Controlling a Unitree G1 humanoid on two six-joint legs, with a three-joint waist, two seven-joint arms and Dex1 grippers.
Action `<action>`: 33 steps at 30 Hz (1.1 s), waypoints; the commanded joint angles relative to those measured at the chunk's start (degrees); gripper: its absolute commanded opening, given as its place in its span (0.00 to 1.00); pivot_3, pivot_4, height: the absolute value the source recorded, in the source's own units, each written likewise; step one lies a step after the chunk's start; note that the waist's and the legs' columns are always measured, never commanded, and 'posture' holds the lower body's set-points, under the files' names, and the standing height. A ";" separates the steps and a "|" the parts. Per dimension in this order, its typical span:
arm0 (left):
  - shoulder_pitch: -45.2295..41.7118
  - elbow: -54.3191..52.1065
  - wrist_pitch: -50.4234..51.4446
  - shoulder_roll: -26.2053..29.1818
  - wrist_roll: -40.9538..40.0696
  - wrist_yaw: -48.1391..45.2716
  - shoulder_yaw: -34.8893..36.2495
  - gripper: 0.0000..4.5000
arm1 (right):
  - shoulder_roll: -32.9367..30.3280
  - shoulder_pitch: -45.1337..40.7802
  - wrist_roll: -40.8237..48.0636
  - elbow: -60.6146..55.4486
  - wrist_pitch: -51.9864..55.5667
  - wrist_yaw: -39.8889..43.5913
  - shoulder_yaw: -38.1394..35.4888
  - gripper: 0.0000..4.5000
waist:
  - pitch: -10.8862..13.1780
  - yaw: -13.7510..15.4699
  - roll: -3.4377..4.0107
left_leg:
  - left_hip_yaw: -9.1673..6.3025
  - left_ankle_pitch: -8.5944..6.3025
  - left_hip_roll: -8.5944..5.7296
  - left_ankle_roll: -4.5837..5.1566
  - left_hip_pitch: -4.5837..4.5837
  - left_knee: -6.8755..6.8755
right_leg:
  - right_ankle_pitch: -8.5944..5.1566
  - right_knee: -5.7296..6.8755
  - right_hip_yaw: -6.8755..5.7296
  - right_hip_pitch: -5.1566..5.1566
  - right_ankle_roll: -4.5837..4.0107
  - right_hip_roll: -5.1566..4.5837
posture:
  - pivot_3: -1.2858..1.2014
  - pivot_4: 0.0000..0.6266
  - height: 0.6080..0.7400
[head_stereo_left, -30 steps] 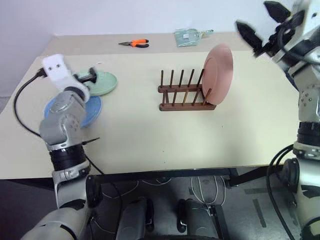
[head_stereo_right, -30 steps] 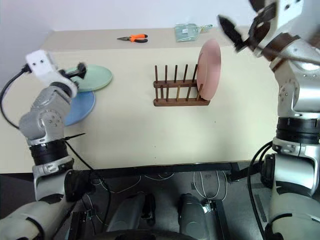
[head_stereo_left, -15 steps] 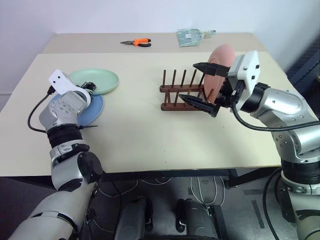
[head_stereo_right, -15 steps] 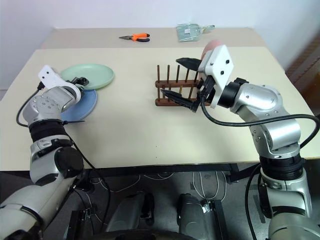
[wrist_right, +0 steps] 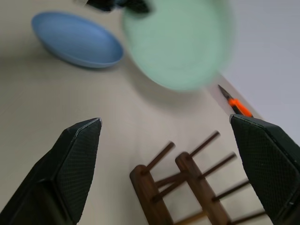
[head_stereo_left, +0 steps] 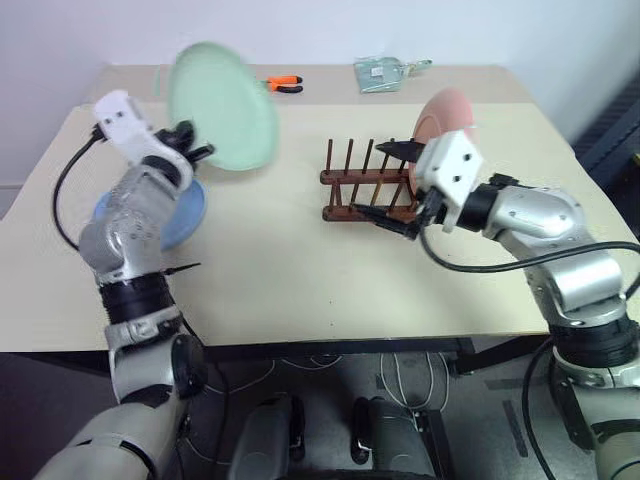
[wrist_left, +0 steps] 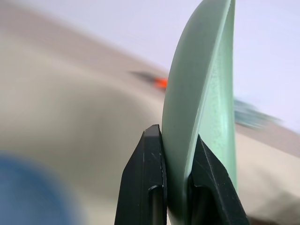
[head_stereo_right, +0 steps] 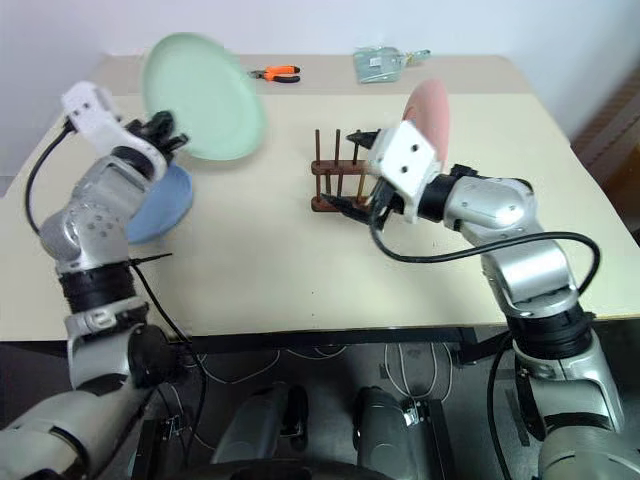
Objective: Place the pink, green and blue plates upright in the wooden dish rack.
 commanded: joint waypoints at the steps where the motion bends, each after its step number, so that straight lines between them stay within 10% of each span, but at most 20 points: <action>1: 0.07 -12.03 6.24 -2.76 -6.69 4.52 -0.23 0.01 | 3.23 -3.66 -7.98 3.89 -6.21 -2.36 4.65 1.00 | 0.00 -0.22 0.00 | 0.00 0.02 0.01 0.01 0.01 0.00 | 0.00 0.00 0.01 0.00 0.00 0.01 | 0.52 0.24 1.00; 8: 1.07 -21.58 15.16 -6.94 -17.79 13.00 0.87 0.01 | 8.77 -9.14 -20.41 17.18 -18.63 -6.85 9.86 1.00 | 0.00 -1.17 0.00 | -0.02 0.07 0.02 -0.01 0.04 -0.03 | -0.01 0.02 0.02 0.01 -0.01 0.06 | 0.52 0.24 1.00; 18: 2.74 -21.17 15.44 -6.15 -23.77 15.95 1.26 0.00 | 9.80 -10.14 -26.09 21.58 -26.23 -9.09 8.27 0.03 | 0.00 -1.17 0.00 | -0.06 0.08 0.01 -0.03 0.04 -0.04 | -0.01 0.01 0.01 0.03 -0.02 0.18 | 0.52 0.24 1.00; 24: -1.07 -14.47 5.59 -5.89 -22.00 21.00 7.58 0.60 | 9.00 -7.95 -27.72 19.15 -26.39 -9.18 6.36 0.00 | 0.00 -1.13 0.00 | -0.08 0.09 0.01 -0.04 0.04 -0.03 | -0.01 0.01 0.00 0.05 -0.02 0.19 | 0.52 0.24 1.00; 33: 14.65 -7.40 -12.14 16.64 3.61 -4.96 -9.60 0.60 | 13.71 -6.75 5.02 7.39 2.39 -4.04 -13.00 0.00 | 0.00 -1.28 0.07 | 0.06 0.12 0.05 -0.11 0.09 -0.33 | -0.02 0.02 0.03 -0.02 -0.04 0.35 | 0.52 0.24 1.00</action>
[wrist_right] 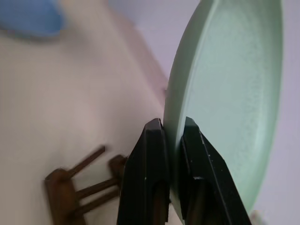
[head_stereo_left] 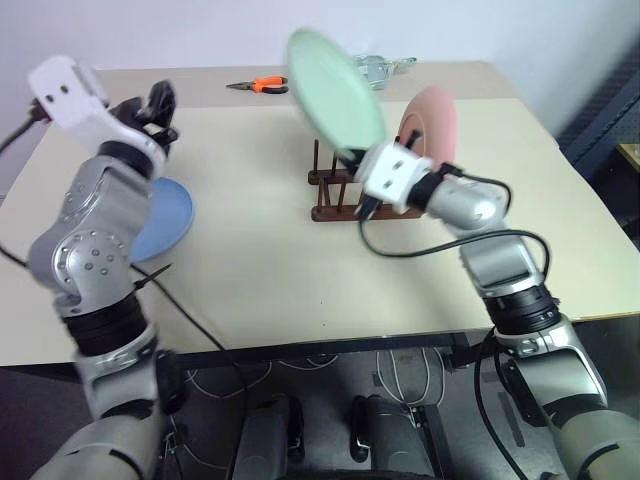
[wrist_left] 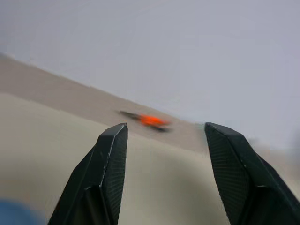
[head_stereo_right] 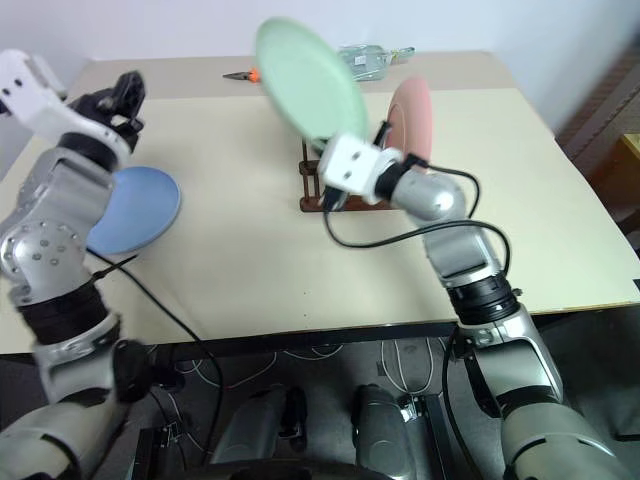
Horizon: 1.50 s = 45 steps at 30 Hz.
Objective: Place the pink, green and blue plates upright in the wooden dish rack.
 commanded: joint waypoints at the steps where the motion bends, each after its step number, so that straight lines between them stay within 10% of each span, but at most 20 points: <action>1: 6.16 0.19 -5.83 3.08 5.28 -12.92 -7.90 0.60 | 2.79 -3.33 17.92 -7.28 17.81 -0.61 -9.81 0.00 | 0.00 0.31 0.00 | -0.01 -0.01 0.00 -0.01 -0.01 0.00 | 0.00 0.00 0.00 0.00 0.00 -0.03 | 0.52 0.24 1.00; 7: 19.12 -4.62 -11.60 10.00 8.44 -33.53 -18.60 0.60 | 4.54 -8.58 34.96 -7.17 37.10 -7.10 -19.79 0.00 | 0.01 0.01 0.04 | 0.03 -0.13 -0.02 -0.21 -0.10 -0.11 | 0.00 -0.02 0.12 -0.32 -0.13 -0.37 | 0.52 0.24 1.00; 27: 21.40 -6.55 -7.79 6.20 8.30 -35.47 -15.82 0.60 | 2.74 -9.61 38.35 4.39 46.02 -12.45 -20.43 0.00 | 0.00 0.06 0.03 | 0.24 0.24 0.02 -0.29 -0.15 -0.63 | 0.02 0.10 0.19 -0.74 -0.44 -0.28 | 0.52 0.24 1.00; 33: 20.90 -6.26 -6.38 3.31 5.79 -32.85 -12.74 0.79 | -1.45 -8.47 27.66 3.05 32.86 -7.05 -11.47 0.42 | 0.01 -0.01 0.03 | 0.24 0.25 0.04 -0.29 -0.15 -0.63 | 0.02 0.10 0.21 -0.75 -0.44 -0.26 | 0.52 0.24 1.00; 35: 19.77 -5.50 -5.62 1.51 5.13 -30.18 -10.22 0.98 | -4.04 -7.50 21.41 2.33 25.14 -4.88 -6.90 0.44 | 0.01 0.13 0.02 | 0.24 0.24 0.04 -0.29 -0.15 -0.62 | 0.01 0.09 0.22 -0.75 -0.43 -0.25 | 0.52 0.24 1.00; 45: 3.86 5.43 -5.56 -7.47 5.13 -2.09 10.08 0.98 | -8.37 -5.98 8.24 0.64 7.19 -1.21 -1.61 0.44 | -0.01 -0.10 -0.10 | 0.25 0.28 0.08 -0.28 -0.08 -0.56 | 0.01 0.11 0.19 -0.66 -0.40 -0.24 | 0.52 0.24 1.00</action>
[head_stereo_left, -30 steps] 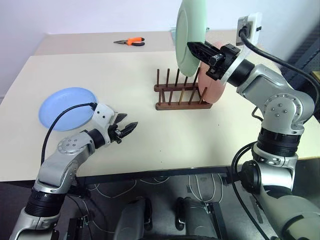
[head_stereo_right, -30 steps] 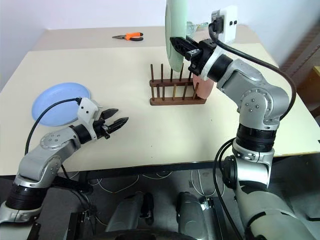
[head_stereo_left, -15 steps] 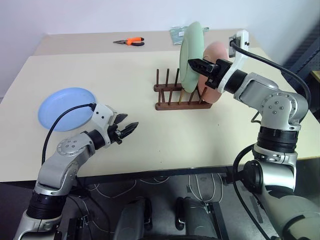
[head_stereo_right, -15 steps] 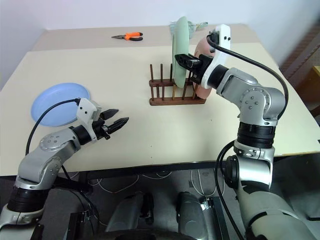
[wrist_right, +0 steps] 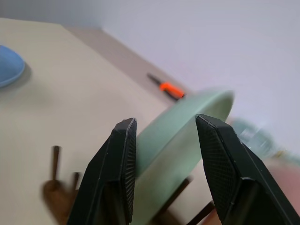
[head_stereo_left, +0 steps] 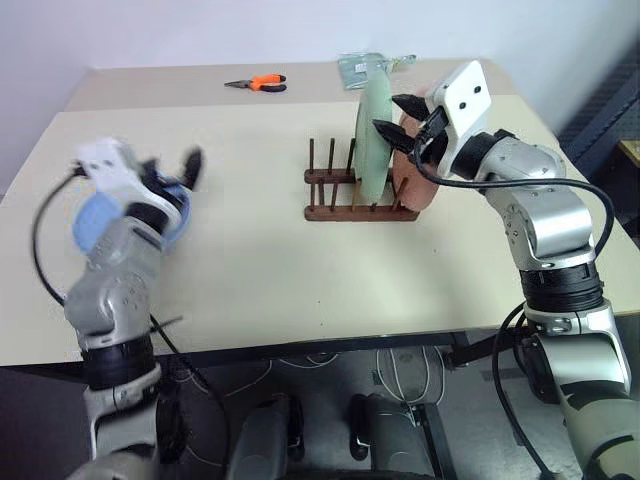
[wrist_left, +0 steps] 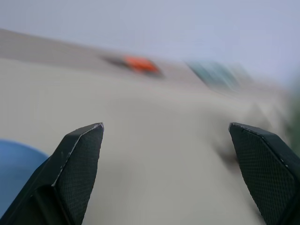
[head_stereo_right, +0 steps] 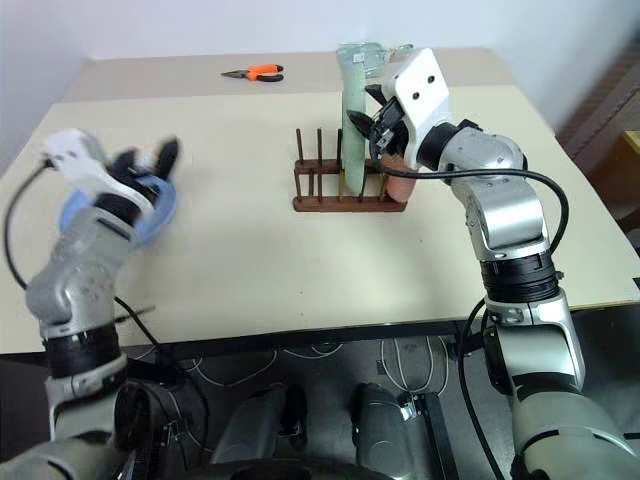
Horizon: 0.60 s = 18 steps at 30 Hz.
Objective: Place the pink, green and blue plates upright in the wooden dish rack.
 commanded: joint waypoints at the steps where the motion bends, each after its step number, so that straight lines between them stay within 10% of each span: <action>1: 0.19 0.78 0.46 1.39 1.97 3.61 1.95 0.98 | -1.16 -0.52 -1.30 -3.31 -0.05 1.17 -0.49 0.44 | 0.01 0.26 -0.02 | 0.01 0.00 0.00 0.00 -0.01 -0.01 | -0.01 -0.01 -0.06 0.01 0.01 0.00 | 0.52 0.24 1.00; 5: 1.88 2.26 0.38 3.27 5.00 4.57 1.17 0.98 | -1.40 0.31 -2.84 -3.08 -0.61 1.71 -0.82 0.44 | 0.00 0.62 -0.10 | 0.01 0.00 0.00 0.00 -0.03 0.04 | -0.01 -0.04 -0.12 0.08 0.01 0.00 | 0.52 0.24 1.00; 12: 1.36 3.90 2.96 1.87 8.62 20.46 9.99 1.00 | -0.35 -2.61 -5.50 -5.56 -14.18 1.75 -1.83 0.99 | 0.01 0.14 -0.12 | -0.03 0.00 0.00 -0.01 -0.02 0.03 | -0.01 -0.04 -0.07 0.05 0.01 -0.01 | 0.52 0.24 1.00; 18: -0.68 3.30 19.19 -0.58 7.52 29.30 12.84 1.00 | 0.94 3.04 -2.60 -14.58 -13.66 10.65 5.25 0.99 | -0.14 0.63 -0.36 | -0.11 0.01 0.00 -0.03 0.00 0.05 | -0.01 -0.04 -0.12 0.16 0.02 -0.01 | 0.52 0.24 1.00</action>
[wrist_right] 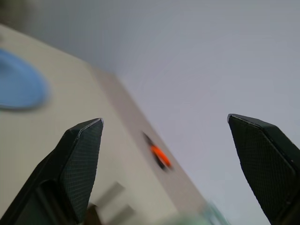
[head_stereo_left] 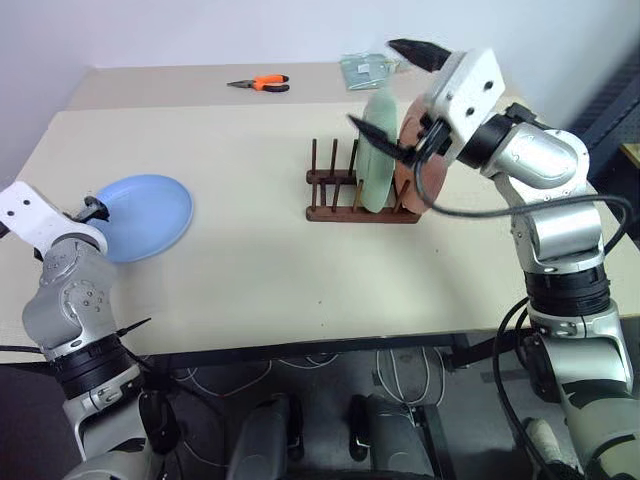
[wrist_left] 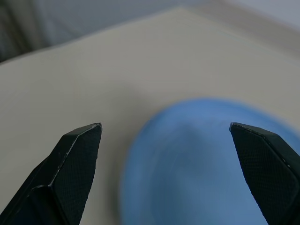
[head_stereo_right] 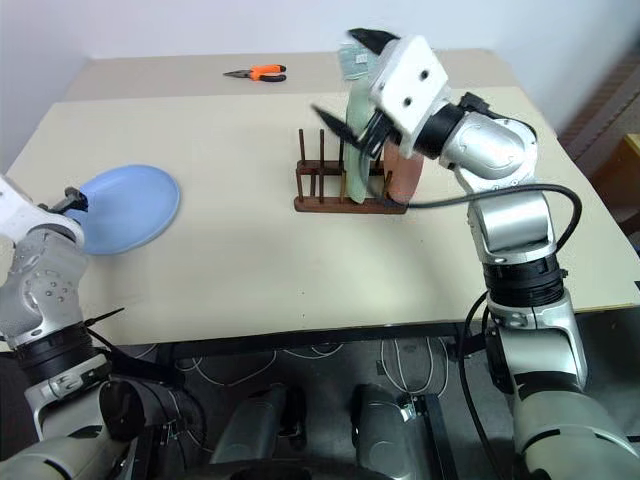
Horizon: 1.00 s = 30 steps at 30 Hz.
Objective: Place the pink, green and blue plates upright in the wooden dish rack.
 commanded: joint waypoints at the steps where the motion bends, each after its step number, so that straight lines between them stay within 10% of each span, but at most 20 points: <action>1: -2.38 -1.34 8.25 -2.17 -1.53 4.53 3.63 1.00 | 1.33 3.30 0.95 -5.19 -0.09 2.73 3.41 0.99 | -0.07 0.11 -0.12 | -0.03 0.00 0.00 0.00 0.02 0.01 | 0.00 -0.01 -0.02 0.05 0.00 0.00 | 0.52 0.24 1.00; 3: -3.70 -0.27 11.74 -4.34 -3.35 5.85 6.89 1.00 | 2.06 5.31 0.23 -6.18 -0.07 2.98 5.01 0.99 | -0.06 0.08 -0.18 | -0.08 0.00 -0.02 0.00 0.04 0.02 | 0.00 -0.02 -0.05 0.12 0.00 -0.01 | 0.52 0.24 1.00; 12: -6.52 -0.91 10.59 -7.24 -6.14 3.92 10.87 0.01 | 1.97 8.45 -6.42 -3.39 -2.93 2.19 7.17 1.00 | -0.06 0.06 -0.18 | -0.10 0.00 -0.03 -0.04 0.11 0.03 | -0.01 -0.01 -0.05 0.15 0.00 -0.02 | 0.52 0.24 1.00; 20: -10.82 -14.77 4.53 -3.47 -7.69 -14.23 -10.23 0.01 | 5.39 3.68 -12.72 2.59 -5.22 1.21 11.02 1.00 | 0.01 -0.12 -0.30 | -0.10 0.01 -0.05 -0.07 0.10 0.04 | -0.01 -0.03 -0.08 0.17 -0.01 0.00 | 0.52 0.24 1.00; 30: -15.08 -23.35 10.84 -6.80 -14.16 -12.51 -13.16 0.01 | 14.62 -7.94 -26.64 24.04 -16.75 -10.19 16.78 1.00 | 0.03 -0.64 -0.27 | -0.11 0.14 0.10 -0.26 0.20 -0.04 | -0.03 0.02 0.00 0.15 -0.06 0.23 | 0.52 0.24 1.00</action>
